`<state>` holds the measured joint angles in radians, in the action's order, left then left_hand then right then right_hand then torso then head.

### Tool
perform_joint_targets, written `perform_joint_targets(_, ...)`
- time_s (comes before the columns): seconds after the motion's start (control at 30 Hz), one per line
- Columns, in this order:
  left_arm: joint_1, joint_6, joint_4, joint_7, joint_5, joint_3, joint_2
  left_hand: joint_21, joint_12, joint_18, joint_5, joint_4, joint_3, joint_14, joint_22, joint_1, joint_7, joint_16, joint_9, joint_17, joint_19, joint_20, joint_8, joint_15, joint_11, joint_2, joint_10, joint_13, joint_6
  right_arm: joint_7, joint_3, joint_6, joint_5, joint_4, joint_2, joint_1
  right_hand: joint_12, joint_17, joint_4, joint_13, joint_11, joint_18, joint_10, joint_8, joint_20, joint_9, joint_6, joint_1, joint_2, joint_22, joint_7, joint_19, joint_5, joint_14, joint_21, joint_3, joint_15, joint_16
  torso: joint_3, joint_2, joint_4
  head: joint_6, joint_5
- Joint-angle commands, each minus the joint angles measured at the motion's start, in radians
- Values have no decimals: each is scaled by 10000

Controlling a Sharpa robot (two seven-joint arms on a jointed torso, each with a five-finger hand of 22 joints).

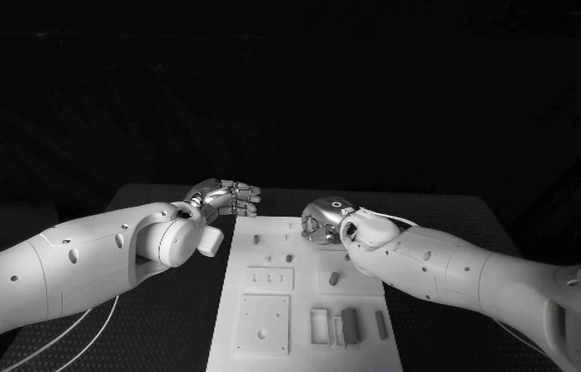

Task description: Assemble the parts on the task board

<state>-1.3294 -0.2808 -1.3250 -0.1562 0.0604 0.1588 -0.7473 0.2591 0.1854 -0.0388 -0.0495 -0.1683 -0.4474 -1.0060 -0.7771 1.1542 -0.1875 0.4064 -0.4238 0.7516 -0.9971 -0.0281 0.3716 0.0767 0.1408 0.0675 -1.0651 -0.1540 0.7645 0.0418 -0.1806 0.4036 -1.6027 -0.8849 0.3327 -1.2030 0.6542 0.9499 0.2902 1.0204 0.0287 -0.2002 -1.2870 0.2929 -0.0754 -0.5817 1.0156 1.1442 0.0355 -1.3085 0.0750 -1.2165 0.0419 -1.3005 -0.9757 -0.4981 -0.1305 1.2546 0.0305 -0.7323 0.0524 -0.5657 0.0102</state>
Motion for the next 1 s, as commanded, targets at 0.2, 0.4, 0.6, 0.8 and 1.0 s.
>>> perform_joint_targets(0.2, -13, 81, 30, -130, 52, -10, 84, -72, -78, -179, -67, -76, -30, -57, -21, -105, -17, -59, 19, 26, -46, 37, -22, -9, 39, 20, -50, -13, -35, 238, 1, 1223, -165, 423, -356, -3, -91, 16, 20, 13, 2, -616, -65, 3, -50, -5, 145, 43, -15, -218, 86, 41, 57, 28, -62, -94, -54, 72, 0, -19, 11, 112, 25)
perform_joint_targets(0.4, -28, 55, 25, -136, 53, -11, 92, -83, -86, -175, -67, -95, -43, -48, -24, -115, -17, -84, 21, 40, -35, 42, -19, -5, 38, 24, -56, -17, -34, 296, 2, 1474, -213, 663, -599, -2, -113, 20, 19, 15, 1, -616, -74, -8, -52, 2, 148, 57, 3, -216, 87, 44, 57, 33, -78, -123, -53, 77, 19, -31, 48, 187, 41)
perform_joint_targets(0.6, -109, 37, 1, -139, 54, -11, 134, -91, -92, -174, -67, -107, -53, -43, -28, -125, -15, -104, 23, 51, -30, 45, -16, 0, 37, 24, -61, -20, -33, 279, 2, 1488, -285, 1003, -905, 4, -126, 23, 18, 18, -1, -616, -84, -18, -52, 8, 147, 60, 15, -215, 89, 46, 57, 34, -91, -141, -52, 81, 47, -92, 143, 256, 96)
perform_joint_targets(0.8, -209, 14, -31, -141, 71, -11, 166, -99, -98, -172, -67, -122, -63, -37, -31, -132, -13, -123, 24, 62, -23, 48, -12, 4, 36, 28, -67, -23, -30, 269, 2, 1474, -302, 1151, -1017, 5, -140, 26, 19, 20, -2, -616, -94, -26, -52, 13, 147, 67, 31, -213, 91, 48, 57, 35, -103, -158, -50, 85, 91, -171, 229, 303, 120)
perform_joint_targets(1.0, -307, 2, -71, -144, 88, -11, 182, -107, -104, -171, -66, -136, -72, -31, -34, -139, -10, -142, 25, 72, -16, 51, -9, 8, 36, 32, -71, -25, -27, 249, 2, 1406, -320, 1162, -1099, 5, -148, 28, 17, 23, -3, -616, -101, -31, -52, 15, 149, 70, 37, -212, 92, 48, 57, 36, -111, -170, -49, 88, 135, -244, 294, 325, 172)
